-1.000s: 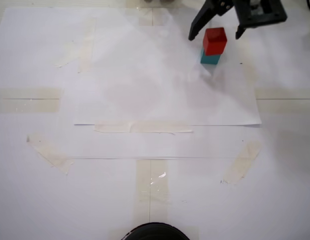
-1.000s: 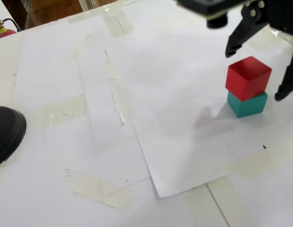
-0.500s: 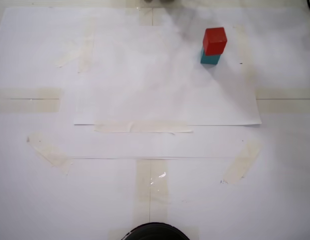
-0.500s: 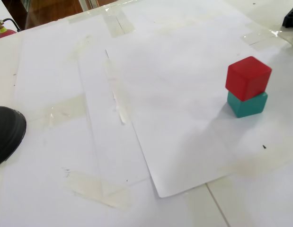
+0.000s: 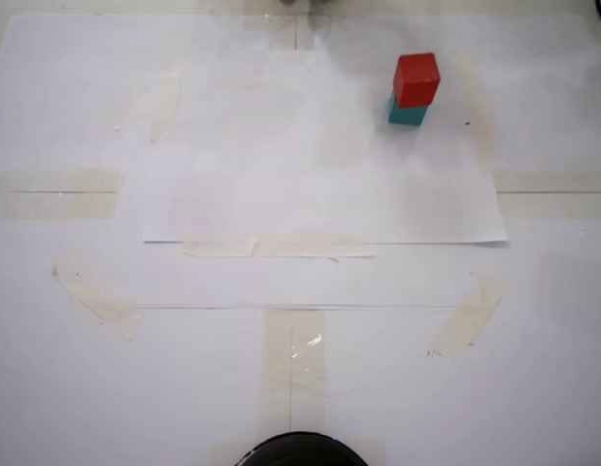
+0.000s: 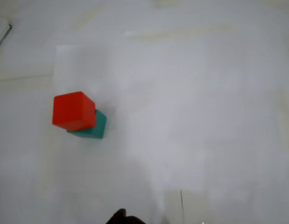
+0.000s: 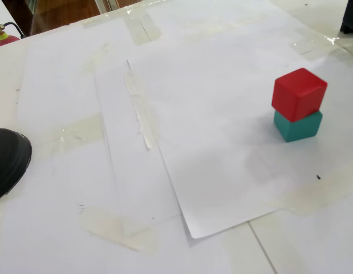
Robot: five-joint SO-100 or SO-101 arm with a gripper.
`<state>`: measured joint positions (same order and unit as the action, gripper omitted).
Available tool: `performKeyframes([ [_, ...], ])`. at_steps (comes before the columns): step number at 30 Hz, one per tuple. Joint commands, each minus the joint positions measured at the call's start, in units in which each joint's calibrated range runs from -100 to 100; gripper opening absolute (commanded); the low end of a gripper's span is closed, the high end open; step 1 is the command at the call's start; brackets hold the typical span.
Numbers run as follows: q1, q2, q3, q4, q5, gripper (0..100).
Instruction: Put the red cube on the top of the blue cube.
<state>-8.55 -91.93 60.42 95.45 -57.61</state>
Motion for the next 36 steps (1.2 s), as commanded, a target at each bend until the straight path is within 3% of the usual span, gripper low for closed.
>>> performKeyframes([
  [1,4.31,-5.41,7.9,-9.39,2.88,0],
  [15,13.78,-5.41,17.25,-20.88,7.62,0],
  [24,14.53,-5.41,23.24,-26.35,8.89,0],
  [36,14.46,-5.49,23.97,-26.02,8.84,0],
])
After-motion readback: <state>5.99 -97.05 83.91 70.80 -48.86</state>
